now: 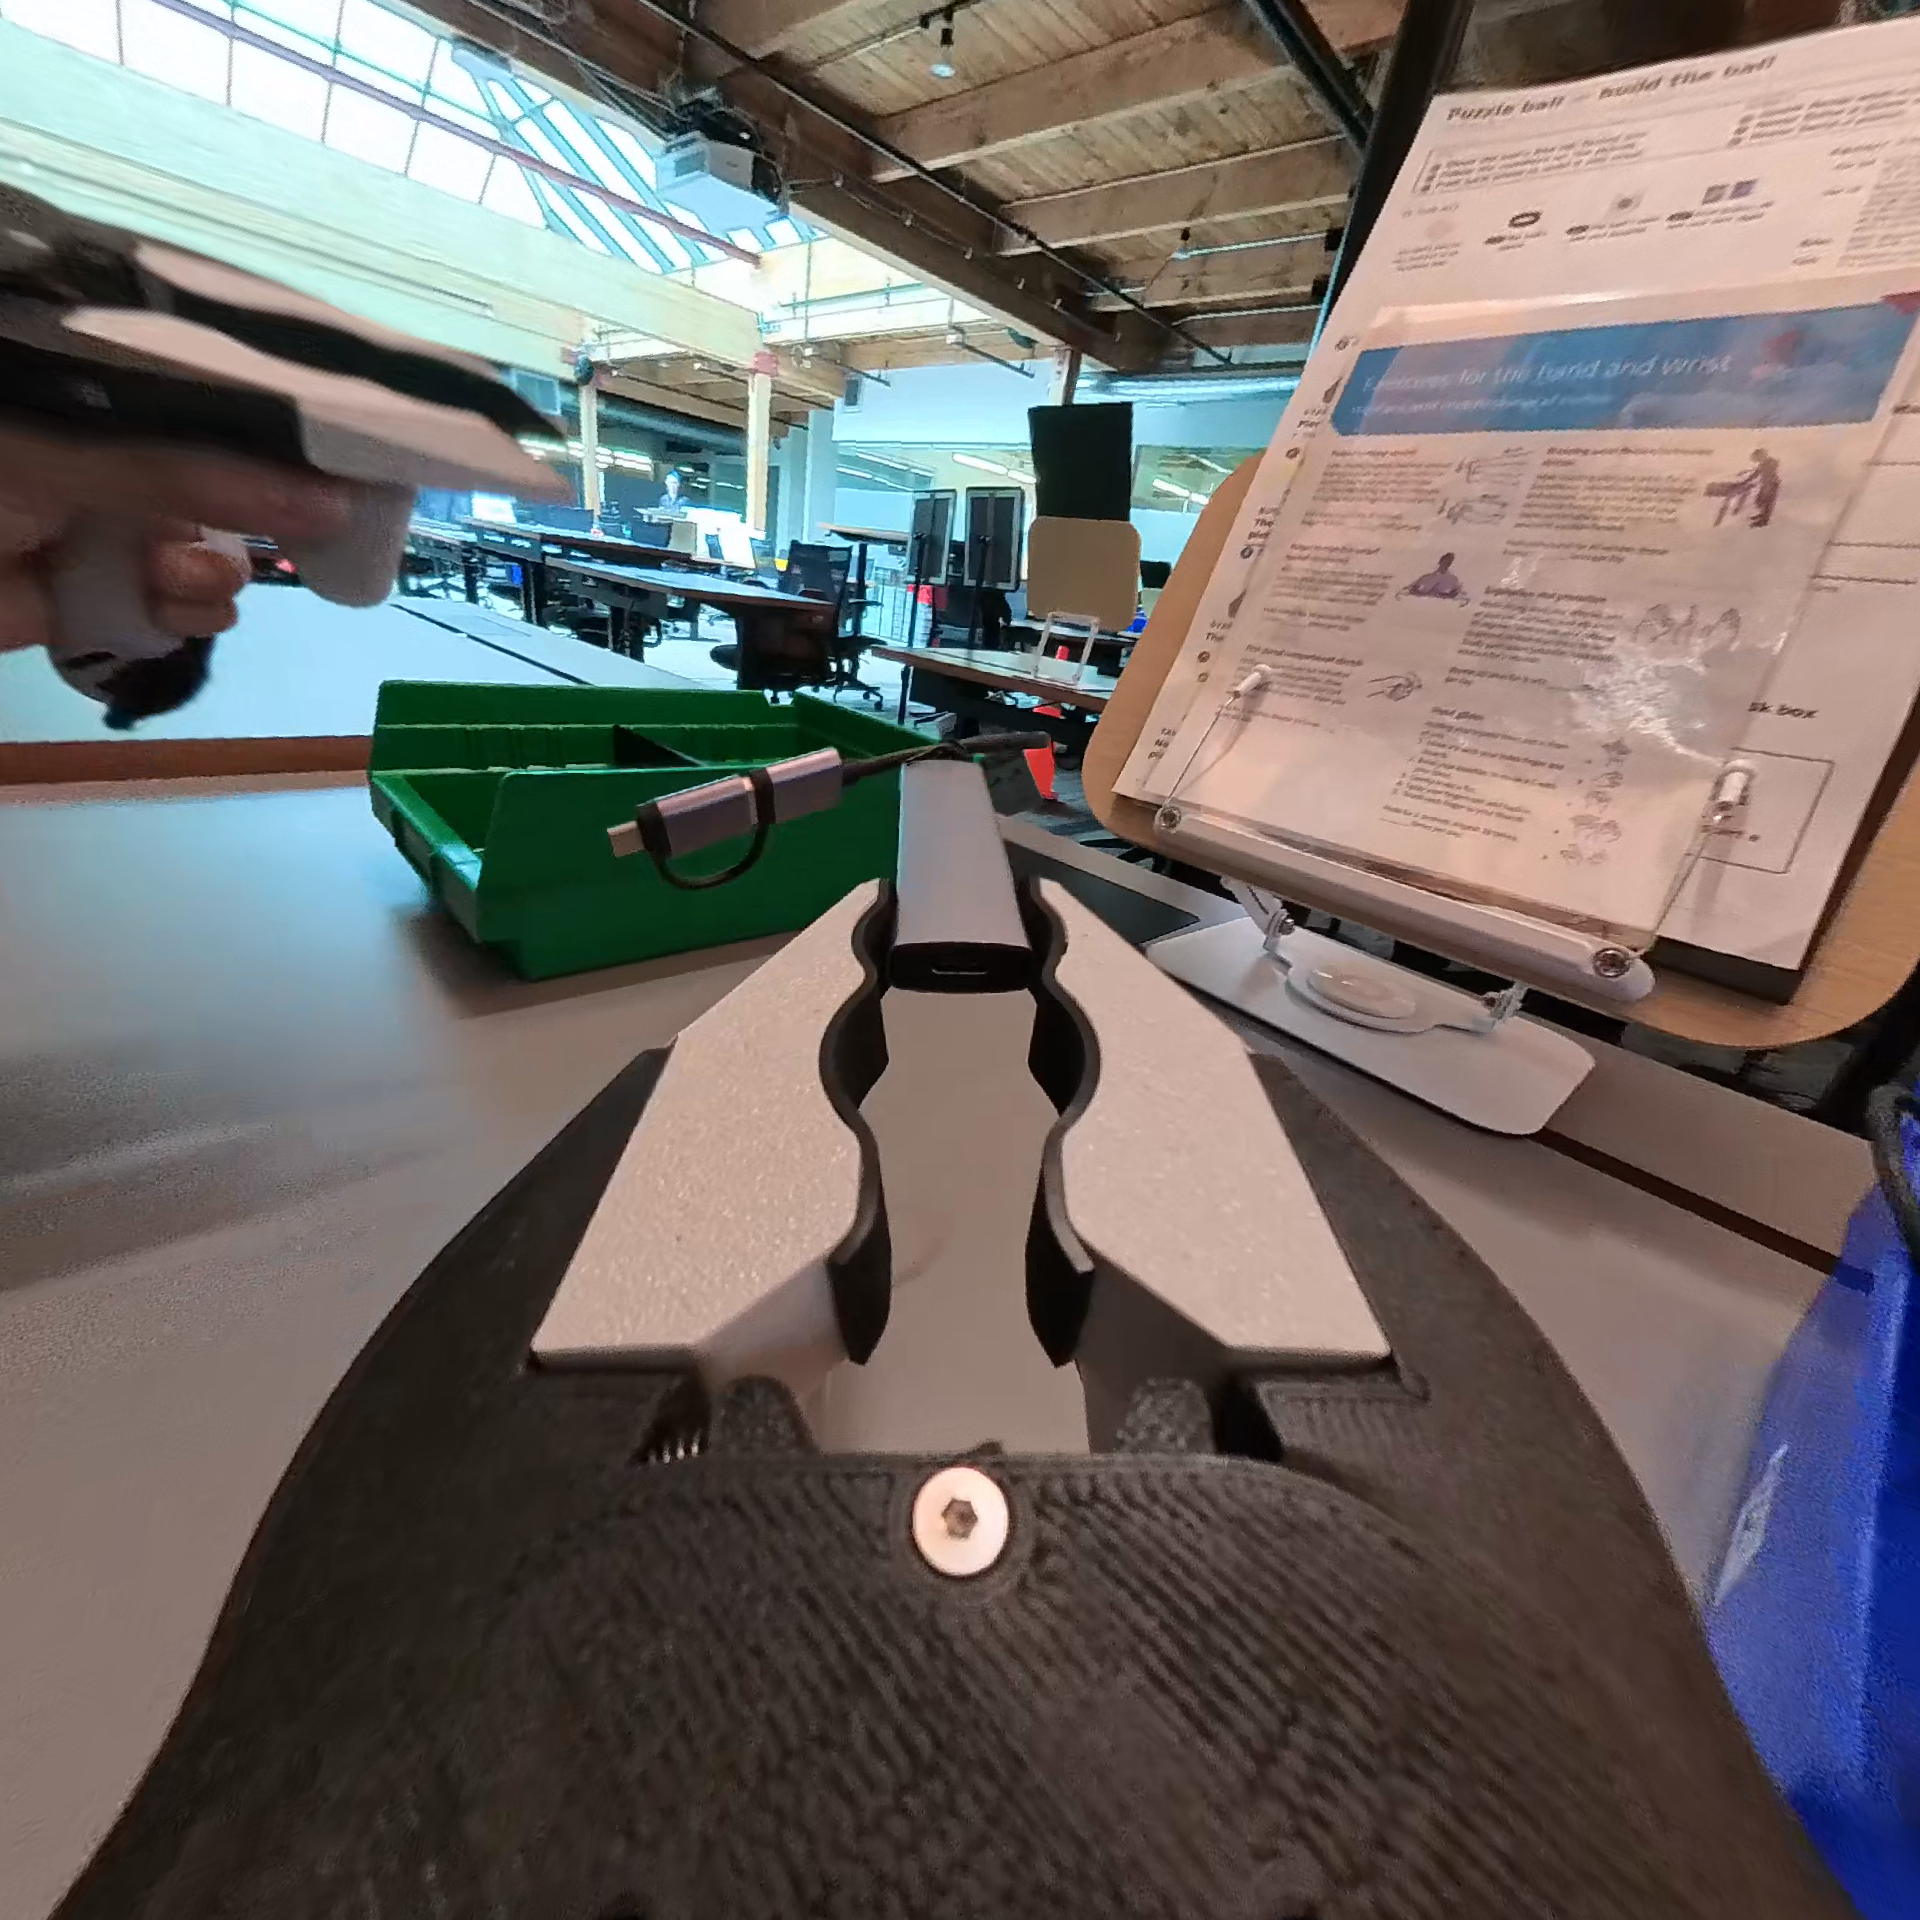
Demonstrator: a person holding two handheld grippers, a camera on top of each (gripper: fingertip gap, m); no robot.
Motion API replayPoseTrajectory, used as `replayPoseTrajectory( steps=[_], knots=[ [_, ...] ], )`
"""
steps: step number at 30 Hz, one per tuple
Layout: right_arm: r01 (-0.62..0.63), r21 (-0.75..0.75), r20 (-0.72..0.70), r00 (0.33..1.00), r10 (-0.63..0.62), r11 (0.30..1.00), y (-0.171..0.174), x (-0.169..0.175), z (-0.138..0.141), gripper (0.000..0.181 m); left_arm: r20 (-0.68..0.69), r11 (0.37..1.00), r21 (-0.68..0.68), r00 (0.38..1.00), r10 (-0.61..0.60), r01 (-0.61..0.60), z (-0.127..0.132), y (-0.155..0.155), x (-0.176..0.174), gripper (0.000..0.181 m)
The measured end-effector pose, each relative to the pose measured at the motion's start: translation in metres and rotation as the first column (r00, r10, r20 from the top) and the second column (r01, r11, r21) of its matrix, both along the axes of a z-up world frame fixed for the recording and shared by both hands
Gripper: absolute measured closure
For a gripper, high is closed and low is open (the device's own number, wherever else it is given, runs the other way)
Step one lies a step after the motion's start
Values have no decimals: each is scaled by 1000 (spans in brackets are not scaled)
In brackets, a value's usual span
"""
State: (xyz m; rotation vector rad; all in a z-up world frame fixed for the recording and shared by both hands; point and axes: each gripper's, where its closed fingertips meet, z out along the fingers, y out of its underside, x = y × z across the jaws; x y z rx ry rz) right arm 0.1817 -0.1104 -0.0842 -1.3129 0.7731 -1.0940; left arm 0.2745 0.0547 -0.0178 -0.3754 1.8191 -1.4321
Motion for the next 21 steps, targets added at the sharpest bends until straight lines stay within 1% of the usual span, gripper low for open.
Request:
replayPoseTrajectory(
  steps=[2, 3, 5, 8, 10, 12, 14, 16, 18, 19, 20, 21],
  knots=[
    [14, 16, 16, 1000, -15, 1000, -6, -1, 4, 159, -167, 991, 99, 980, 107, -92, -24, 33, 35, 141],
    [17, 25, 18, 1000, -17, 1000, -8, -2, 5, 159, -264, 981, 170, 955, 133, -90, -42, 45, 47, 139],
    [25, 42, 23, 999, -26, 999, -14, -2, 7, 159, -429, 950, 311, 886, 176, -38, -80, 62, 63, 137],
    [23, 61, 27, 999, -25, 998, -17, -3, 9, 159, -564, 890, 455, 764, 314, -30, -129, 82, 91, 134],
    [24, 65, 29, 999, -26, 998, -18, -3, 9, 159, -617, 879, 476, 709, 343, -11, -150, 83, 106, 134],
    [26, 61, 23, 999, -28, 998, -18, -2, 8, 159, -673, 888, 459, 655, 345, 4, -164, 77, 117, 135],
    [21, 58, 13, 1000, -21, 998, -18, -2, 6, 159, -744, 912, 409, 589, 315, 30, -174, 67, 121, 135],
    [24, 54, 11, 1000, -24, 998, -18, -1, 5, 159, -785, 932, 363, 534, 316, -17, -180, 63, 132, 139],
    [19, 46, 4, 1000, -19, 999, -16, 0, 3, 159, -812, 929, 368, 475, 341, -38, -188, 64, 136, 137],
    [21, 43, 4, 1000, -21, 999, -16, 0, 3, 159, -821, 926, 376, 454, 347, -28, -192, 65, 134, 135],
    [20, 37, 1, 1000, -21, 999, -16, 0, 2, 159, -821, 924, 381, 450, 351, -26, -192, 66, 132, 132],
    [22, 32, 1, 1000, -22, 999, -16, 0, 2, 159, -811, 926, 375, 466, 353, -49, -189, 67, 133, 133]
  ],
)
